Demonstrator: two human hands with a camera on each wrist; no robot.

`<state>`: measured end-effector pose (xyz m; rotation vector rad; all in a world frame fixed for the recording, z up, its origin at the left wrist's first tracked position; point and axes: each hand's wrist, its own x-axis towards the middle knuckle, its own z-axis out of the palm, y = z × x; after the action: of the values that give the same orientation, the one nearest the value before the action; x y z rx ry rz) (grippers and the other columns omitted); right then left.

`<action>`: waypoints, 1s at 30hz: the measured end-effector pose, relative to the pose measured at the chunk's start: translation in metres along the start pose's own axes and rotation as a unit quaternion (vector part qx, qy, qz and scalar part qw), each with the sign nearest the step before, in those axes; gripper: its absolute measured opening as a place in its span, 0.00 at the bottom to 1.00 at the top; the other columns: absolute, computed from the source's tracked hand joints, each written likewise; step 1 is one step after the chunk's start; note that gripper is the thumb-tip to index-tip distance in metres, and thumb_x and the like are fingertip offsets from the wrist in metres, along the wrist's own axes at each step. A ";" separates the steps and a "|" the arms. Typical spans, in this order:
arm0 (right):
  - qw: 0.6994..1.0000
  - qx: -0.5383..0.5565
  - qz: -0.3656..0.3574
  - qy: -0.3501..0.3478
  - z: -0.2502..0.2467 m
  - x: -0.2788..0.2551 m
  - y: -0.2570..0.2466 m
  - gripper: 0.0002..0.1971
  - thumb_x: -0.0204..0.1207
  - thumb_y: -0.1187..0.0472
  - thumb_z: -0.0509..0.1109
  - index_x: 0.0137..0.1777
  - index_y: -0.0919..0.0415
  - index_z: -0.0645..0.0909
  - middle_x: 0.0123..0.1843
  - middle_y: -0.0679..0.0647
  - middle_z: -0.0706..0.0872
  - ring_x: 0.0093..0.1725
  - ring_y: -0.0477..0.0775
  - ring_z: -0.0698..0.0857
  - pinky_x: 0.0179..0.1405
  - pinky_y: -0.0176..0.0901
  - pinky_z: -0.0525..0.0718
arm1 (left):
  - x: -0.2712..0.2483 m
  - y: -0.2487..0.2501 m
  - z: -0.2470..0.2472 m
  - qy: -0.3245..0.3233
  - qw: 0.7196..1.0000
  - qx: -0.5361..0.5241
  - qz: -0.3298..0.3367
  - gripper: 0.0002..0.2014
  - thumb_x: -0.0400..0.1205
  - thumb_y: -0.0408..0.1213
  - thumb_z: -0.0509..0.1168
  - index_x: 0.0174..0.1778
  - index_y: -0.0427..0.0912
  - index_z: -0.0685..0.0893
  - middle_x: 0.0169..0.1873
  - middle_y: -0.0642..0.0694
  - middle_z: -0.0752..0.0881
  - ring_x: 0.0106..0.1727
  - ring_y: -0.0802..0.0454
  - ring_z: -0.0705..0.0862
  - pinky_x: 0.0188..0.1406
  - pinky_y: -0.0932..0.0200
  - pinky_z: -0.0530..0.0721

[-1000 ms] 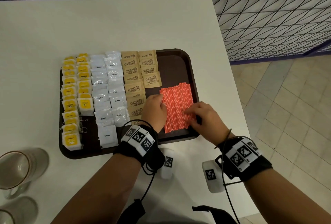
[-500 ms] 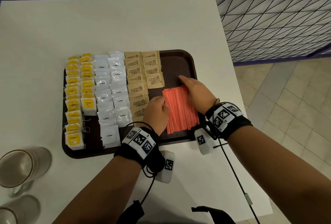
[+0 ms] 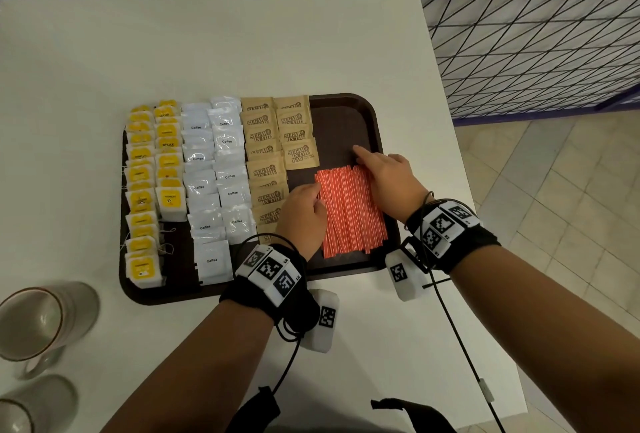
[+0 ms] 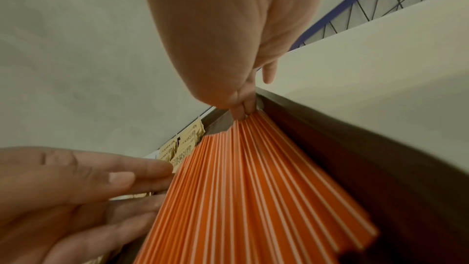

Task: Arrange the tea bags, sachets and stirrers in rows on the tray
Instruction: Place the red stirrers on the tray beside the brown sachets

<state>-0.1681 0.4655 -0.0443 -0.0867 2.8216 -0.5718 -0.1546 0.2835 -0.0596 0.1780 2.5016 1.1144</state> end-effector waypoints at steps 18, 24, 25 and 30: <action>0.978 -0.122 -0.077 -0.153 0.001 -0.050 -0.004 0.65 0.58 0.36 0.77 0.80 0.48 0.30 0.83 0.55 0.36 0.82 0.59 0.37 0.75 0.72 0.38 | 0.002 -0.004 0.003 -0.007 1.000 0.006 -0.006 0.17 0.84 0.35 0.54 0.67 0.39 0.78 0.60 0.41 0.82 0.60 0.46 0.80 0.63 0.46 0.79; 0.984 -0.083 -0.076 -0.138 0.004 -0.048 0.000 0.63 0.58 0.29 0.72 0.81 0.49 0.33 0.84 0.52 0.38 0.83 0.56 0.39 0.75 0.71 0.37 | 0.000 -0.004 0.002 -0.001 1.000 0.008 0.003 0.16 0.84 0.34 0.54 0.66 0.39 0.79 0.58 0.43 0.82 0.58 0.48 0.80 0.62 0.50 0.79; 0.988 -0.057 -0.070 -0.128 0.003 -0.045 0.000 0.59 0.60 0.27 0.68 0.82 0.50 0.37 0.84 0.52 0.40 0.83 0.56 0.42 0.76 0.71 0.37 | -0.001 -0.004 0.002 0.001 1.000 0.009 0.004 0.16 0.84 0.34 0.54 0.66 0.39 0.79 0.58 0.43 0.82 0.57 0.48 0.80 0.61 0.49 0.79; 1.000 0.016 -0.019 -0.017 0.002 -0.019 -0.007 0.35 0.77 0.36 0.45 0.80 0.56 0.57 0.81 0.52 0.61 0.79 0.51 0.62 0.79 0.63 0.42 | -0.005 -0.003 0.004 0.008 1.000 -0.013 -0.002 0.18 0.83 0.34 0.56 0.70 0.40 0.76 0.64 0.43 0.78 0.61 0.48 0.79 0.64 0.48 0.79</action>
<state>-0.1494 0.4600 -0.0389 -0.1414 2.7830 -0.6177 -0.1485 0.2833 -0.0627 0.1583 2.5001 1.1499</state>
